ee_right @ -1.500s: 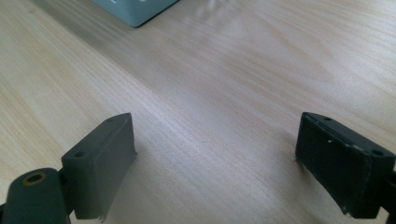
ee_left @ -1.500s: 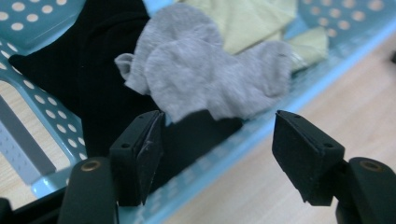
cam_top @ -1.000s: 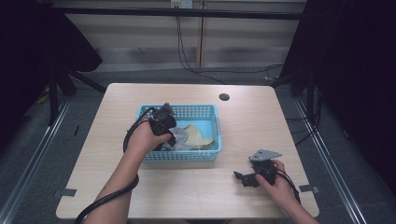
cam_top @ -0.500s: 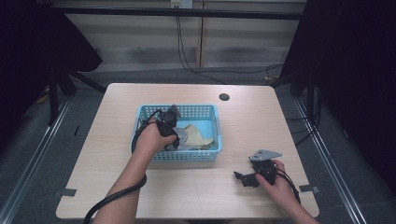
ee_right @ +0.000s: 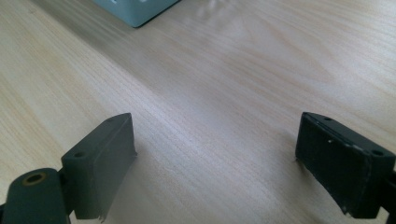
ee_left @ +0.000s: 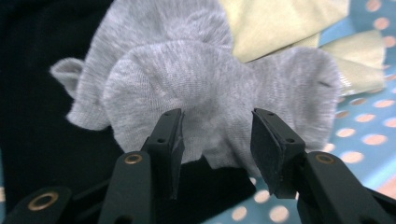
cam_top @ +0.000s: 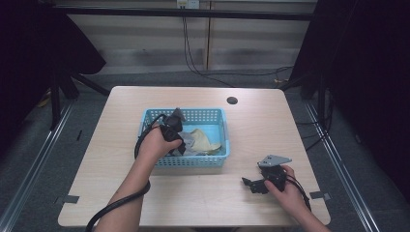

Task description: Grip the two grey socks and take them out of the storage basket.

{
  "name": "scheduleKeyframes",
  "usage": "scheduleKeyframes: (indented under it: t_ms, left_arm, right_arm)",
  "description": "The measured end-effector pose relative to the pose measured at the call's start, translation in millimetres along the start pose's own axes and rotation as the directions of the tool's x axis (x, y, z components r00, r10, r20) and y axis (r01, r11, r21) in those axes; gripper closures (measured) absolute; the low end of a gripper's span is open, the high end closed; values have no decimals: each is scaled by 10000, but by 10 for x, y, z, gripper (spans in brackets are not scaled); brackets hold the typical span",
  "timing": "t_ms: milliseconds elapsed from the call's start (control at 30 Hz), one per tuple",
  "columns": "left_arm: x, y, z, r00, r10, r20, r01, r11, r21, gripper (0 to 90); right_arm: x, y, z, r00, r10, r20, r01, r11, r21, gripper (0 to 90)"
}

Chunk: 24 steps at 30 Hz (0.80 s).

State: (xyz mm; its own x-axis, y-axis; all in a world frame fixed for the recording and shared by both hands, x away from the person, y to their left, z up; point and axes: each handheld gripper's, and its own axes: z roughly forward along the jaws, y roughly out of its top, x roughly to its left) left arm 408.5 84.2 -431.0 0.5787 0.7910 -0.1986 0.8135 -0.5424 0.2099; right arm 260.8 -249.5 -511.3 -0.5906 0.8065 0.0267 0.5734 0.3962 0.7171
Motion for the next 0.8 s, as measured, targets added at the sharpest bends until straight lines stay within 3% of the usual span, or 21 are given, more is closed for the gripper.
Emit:
scheduleKeyframes:
  t_ms: [100, 233, 333, 400, 433, 467, 500, 667, 800]
  left_arm:
    - [22, 6, 126, 9996, -189, 230, 183, 9995, 268, 552]
    - [30, 14, 200, 9995, -260, 187, 253, 9991, 349, 560]
    - [56, 32, 212, 9968, -608, 512, 586, 9973, 436, 582]
    - [57, 37, 217, 9948, -781, 659, 744, 9956, 570, 637]
    - [49, 39, 221, 9932, -881, 759, 838, 9948, 578, 754]
    - [42, 43, 232, 9898, -906, 1102, 832, 9941, 701, 754]
    - [35, 47, 233, 9897, -884, 1123, 799, 9937, 783, 834]
    - [10, 50, 232, 9914, -824, 1012, 740, 9937, 842, 869]
    - [-18, 53, 181, 9954, -535, 796, 482, 9966, 673, 875]
  right_arm:
    - [1, 0, -1, 10000, 19, 4, -19, 10000, 13, 112]
    - [-2, 0, -1, 10000, -31, -13, 31, 10000, 20, 113]
    - [0, 1, -1, 10000, -7, -14, 7, 10000, 28, 112]
    - [0, 1, 0, 10000, -7, -16, 7, 10000, 27, 112]
    - [0, 1, 0, 10000, -4, -19, 4, 10000, 30, 112]
    - [0, 1, 0, 10000, -4, -19, 4, 10000, 30, 112]
    - [0, 1, 0, 10000, -8, -23, 8, 10000, 32, 112]
    - [1, 1, -1, 10000, 4, -22, -4, 10000, 39, 112]
    - [0, 1, -1, 10000, -14, -23, 14, 10000, 39, 112]
